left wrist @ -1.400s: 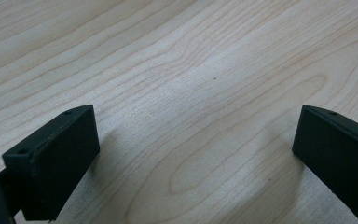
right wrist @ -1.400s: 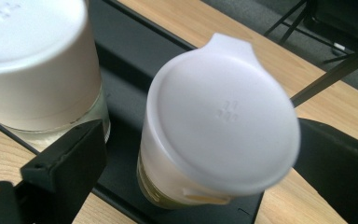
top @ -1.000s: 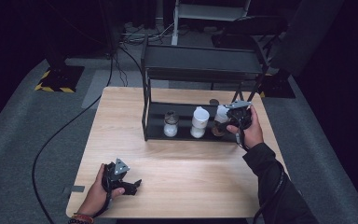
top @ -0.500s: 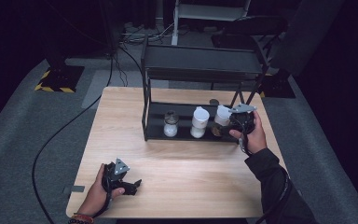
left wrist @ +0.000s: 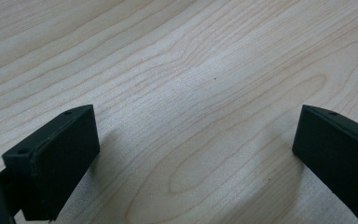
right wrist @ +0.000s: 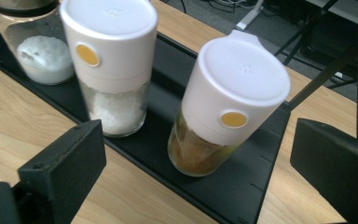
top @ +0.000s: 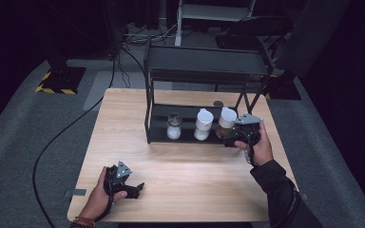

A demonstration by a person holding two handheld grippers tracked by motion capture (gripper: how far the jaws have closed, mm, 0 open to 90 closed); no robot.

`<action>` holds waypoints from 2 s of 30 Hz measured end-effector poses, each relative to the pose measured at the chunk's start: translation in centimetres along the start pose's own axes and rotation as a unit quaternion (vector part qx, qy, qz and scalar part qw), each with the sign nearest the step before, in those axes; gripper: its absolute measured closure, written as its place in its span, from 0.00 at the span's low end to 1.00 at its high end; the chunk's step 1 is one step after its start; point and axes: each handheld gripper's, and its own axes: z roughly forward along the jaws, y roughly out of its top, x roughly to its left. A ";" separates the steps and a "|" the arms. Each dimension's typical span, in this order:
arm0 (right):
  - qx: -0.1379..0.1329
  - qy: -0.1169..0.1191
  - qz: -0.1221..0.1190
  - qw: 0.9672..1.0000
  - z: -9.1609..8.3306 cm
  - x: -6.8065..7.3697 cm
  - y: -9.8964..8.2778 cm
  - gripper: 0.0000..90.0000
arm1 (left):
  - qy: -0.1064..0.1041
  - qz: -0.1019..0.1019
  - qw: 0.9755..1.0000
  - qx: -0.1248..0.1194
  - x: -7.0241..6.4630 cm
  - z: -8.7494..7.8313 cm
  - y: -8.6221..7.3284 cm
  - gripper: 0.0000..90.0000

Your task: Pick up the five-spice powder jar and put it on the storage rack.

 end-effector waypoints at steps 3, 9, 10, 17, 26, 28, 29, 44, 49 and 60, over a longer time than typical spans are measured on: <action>-0.003 0.002 -0.006 1.000 -0.2 0.4 -0.5 0.04 | 0.000 0.000 1.000 0.000 0.0 0.0 0.0 0.01; -0.008 0.012 -0.015 1.000 -0.5 1.1 -1.4 0.04 | 0.000 0.000 1.000 0.000 0.0 0.0 0.0 0.01; -0.009 0.014 -0.018 1.000 -0.5 1.1 -1.5 0.04 | 0.000 0.000 1.000 0.000 0.0 0.0 0.0 0.01; -0.012 0.020 -0.032 0.999 -0.6 1.8 -2.4 0.04 | 0.000 0.000 1.000 0.000 0.0 0.0 0.0 0.01; -0.014 0.031 -0.047 0.998 -0.5 2.3 -3.6 0.04 | 0.000 0.000 1.000 0.000 0.0 0.0 0.0 0.01; -0.013 0.034 -0.049 0.998 -0.5 2.3 -3.9 0.04 | 0.000 0.000 1.000 0.000 0.0 0.0 0.0 0.01; -0.013 0.035 -0.050 0.998 -0.5 2.4 -4.0 0.04 | 0.000 0.000 1.000 0.000 0.0 0.0 0.0 0.01; -0.013 0.054 -0.067 0.996 -0.6 2.5 -6.0 0.04 | 0.000 0.000 1.000 0.000 0.0 0.0 0.0 0.01; -0.010 0.055 -0.080 0.995 -0.7 2.7 -6.7 0.04 | 0.000 0.000 1.000 0.000 0.0 0.0 0.0 0.01; 0.013 0.059 -0.098 0.993 -0.7 3.1 -7.8 0.04 | 0.000 0.000 1.000 0.000 0.0 0.0 0.0 0.01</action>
